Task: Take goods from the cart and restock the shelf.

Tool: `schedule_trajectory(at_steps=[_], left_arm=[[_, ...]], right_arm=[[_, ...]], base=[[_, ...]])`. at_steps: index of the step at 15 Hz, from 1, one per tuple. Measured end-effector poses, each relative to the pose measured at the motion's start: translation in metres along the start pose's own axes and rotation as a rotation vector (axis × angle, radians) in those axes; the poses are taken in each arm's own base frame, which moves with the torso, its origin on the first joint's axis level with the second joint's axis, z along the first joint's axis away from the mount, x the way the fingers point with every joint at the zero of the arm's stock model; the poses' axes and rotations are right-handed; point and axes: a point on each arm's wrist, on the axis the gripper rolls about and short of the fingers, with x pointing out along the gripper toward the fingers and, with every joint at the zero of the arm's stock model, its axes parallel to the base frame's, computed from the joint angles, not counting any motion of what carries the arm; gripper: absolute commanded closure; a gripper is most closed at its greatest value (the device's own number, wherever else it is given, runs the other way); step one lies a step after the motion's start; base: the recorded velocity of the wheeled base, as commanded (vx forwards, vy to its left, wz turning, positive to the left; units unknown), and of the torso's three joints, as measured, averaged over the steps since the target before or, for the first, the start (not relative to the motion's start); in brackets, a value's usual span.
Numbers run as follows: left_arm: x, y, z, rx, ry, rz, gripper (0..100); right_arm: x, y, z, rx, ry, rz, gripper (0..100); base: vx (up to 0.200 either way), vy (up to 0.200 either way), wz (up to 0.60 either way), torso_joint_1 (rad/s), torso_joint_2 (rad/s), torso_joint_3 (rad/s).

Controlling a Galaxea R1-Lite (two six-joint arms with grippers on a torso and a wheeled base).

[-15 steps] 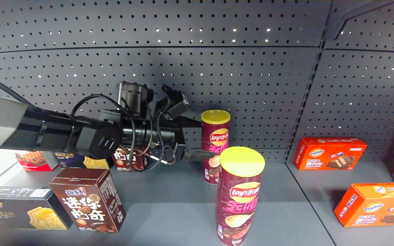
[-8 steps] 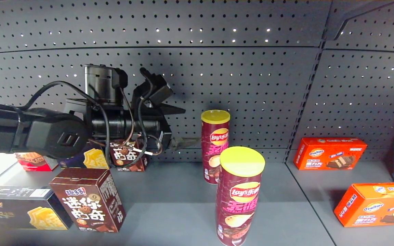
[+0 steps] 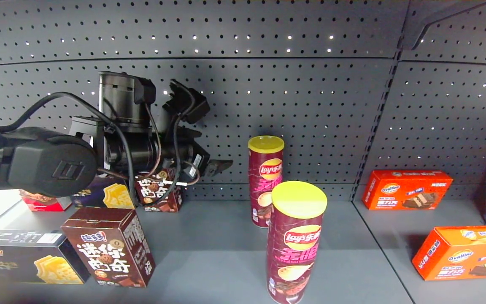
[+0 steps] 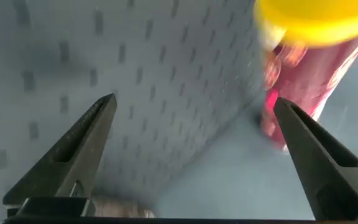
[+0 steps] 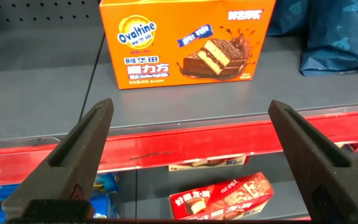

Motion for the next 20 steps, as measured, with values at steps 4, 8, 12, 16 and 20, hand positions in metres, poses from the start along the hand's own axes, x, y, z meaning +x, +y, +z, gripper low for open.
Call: schedule_trajectory(at_steps=[4,8,12,16,20], left_arm=[[-0.001,-0.015,-0.004,-0.007,0.132,0.052,0],[0.001,-0.026,-0.007,0.006,0.195,0.100,0],[0.016,-0.047,-0.012,-0.112,0.240,0.152,0],[0.033,-0.067,-0.024,-0.124,0.289,0.134,0],[0.043,-0.068,-0.029,-0.119,0.302,0.143,0]], right_arm=[[0.000,0.000,0.000,0.000,0.000,0.000,0],[0.000,0.000,0.000,0.000,0.000,0.000,0],[0.000,0.000,0.000,0.000,0.000,0.000,0],[0.000,0.000,0.000,0.000,0.000,0.000,0],[0.000,0.000,0.000,0.000,0.000,0.000,0]], base=[[0.000,0.000,0.00,0.000,0.00,0.000],[0.000,0.000,0.00,0.000,0.00,0.000],[0.000,0.000,0.00,0.000,0.00,0.000],[0.000,0.000,0.00,0.000,0.00,0.000],[0.000,0.000,0.00,0.000,0.00,0.000]])
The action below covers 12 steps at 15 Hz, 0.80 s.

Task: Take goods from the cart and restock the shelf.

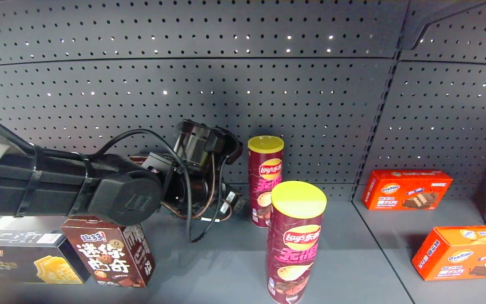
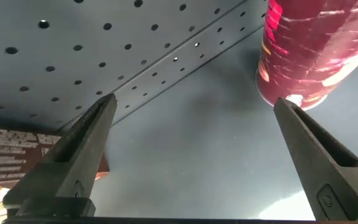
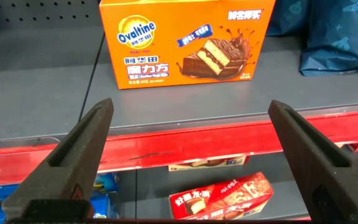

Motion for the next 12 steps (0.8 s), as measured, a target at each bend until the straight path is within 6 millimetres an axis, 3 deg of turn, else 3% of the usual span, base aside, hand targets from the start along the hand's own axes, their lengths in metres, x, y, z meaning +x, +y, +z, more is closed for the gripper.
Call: schedule_trajectory(at_steps=[12], left_arm=[[0.029,-0.006,0.002,-0.007,-0.005,0.000,0]], right_arm=[[0.000,0.000,0.000,0.000,0.000,0.000,0]], base=[[0.000,0.000,0.00,0.000,0.00,0.000]])
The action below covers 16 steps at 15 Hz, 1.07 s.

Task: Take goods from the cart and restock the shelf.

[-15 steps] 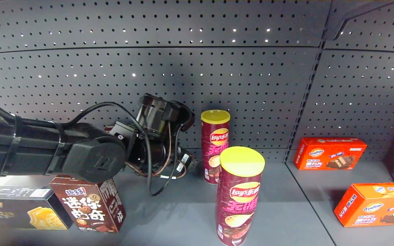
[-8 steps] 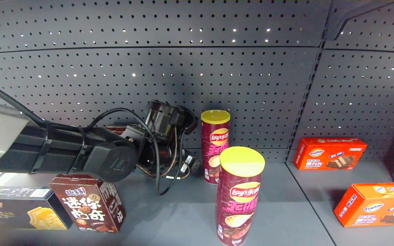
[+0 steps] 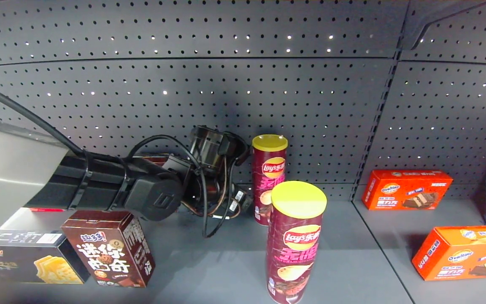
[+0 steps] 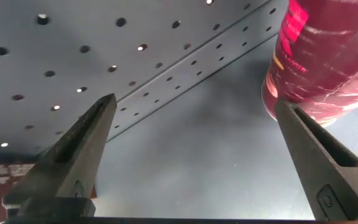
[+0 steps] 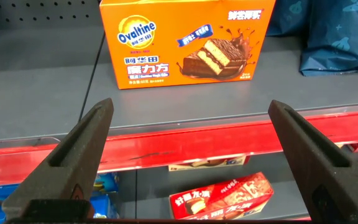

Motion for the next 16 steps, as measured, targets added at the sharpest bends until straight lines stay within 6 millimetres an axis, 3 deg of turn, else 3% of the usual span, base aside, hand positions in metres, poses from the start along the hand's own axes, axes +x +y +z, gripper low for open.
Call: schedule_trajectory(at_steps=[11,13,16], left_arm=[[0.001,-0.003,0.003,0.009,-0.023,-0.006,0],[-0.013,0.005,0.011,0.019,-0.057,0.007,0],[-0.055,0.025,0.028,0.021,-0.130,0.041,0]], right_arm=[[0.000,0.000,0.000,0.000,0.000,0.001,0],[0.000,0.000,0.000,0.000,0.000,0.001,0],[0.000,0.000,0.000,0.000,0.000,0.001,0]], base=[[0.000,0.000,0.00,0.000,0.00,0.000],[0.000,0.000,0.00,0.000,0.00,0.000],[0.000,0.000,0.00,0.000,0.00,0.000]])
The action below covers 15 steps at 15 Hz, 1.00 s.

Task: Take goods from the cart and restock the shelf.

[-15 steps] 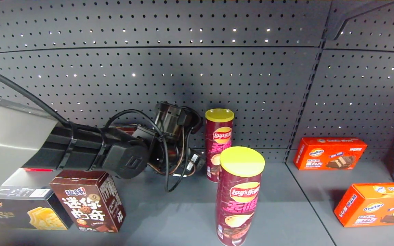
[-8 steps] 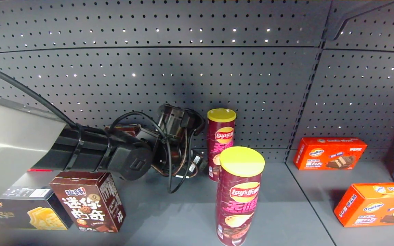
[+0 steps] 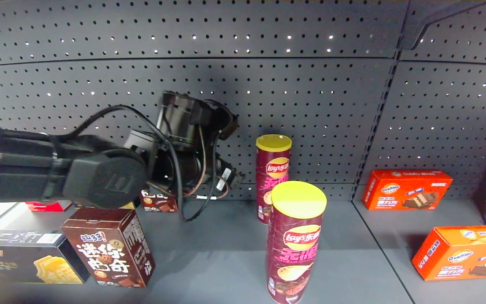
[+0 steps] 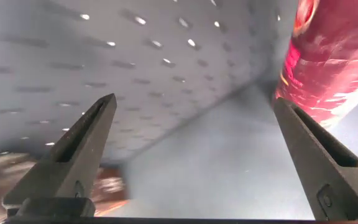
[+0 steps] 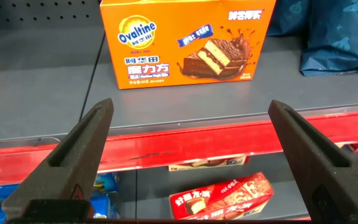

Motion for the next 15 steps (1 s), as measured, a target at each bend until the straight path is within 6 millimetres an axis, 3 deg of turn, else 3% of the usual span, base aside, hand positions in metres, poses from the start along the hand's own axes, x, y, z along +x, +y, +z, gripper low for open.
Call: schedule_trajectory(at_steps=[3,8,12,15], left_arm=[[-0.052,0.017,0.012,-0.011,-0.046,0.019,0],[-0.129,0.032,-0.003,-0.026,-0.115,0.035,0],[-0.194,0.035,-0.050,-0.033,-0.158,0.034,0],[-0.231,0.034,-0.088,-0.045,-0.201,0.034,0]], right_arm=[[0.000,0.000,0.000,0.000,0.000,0.000,0],[0.000,0.000,0.000,0.000,0.000,0.000,0],[0.000,0.000,0.000,-0.001,0.000,0.000,0],[0.000,0.000,0.000,-0.005,0.001,0.020,0]], base=[[0.000,0.000,0.00,0.000,0.00,0.000],[0.000,0.000,0.00,0.000,0.00,0.000],[0.000,0.000,0.00,0.000,0.00,0.000],[0.000,0.000,0.00,0.000,0.00,0.000]])
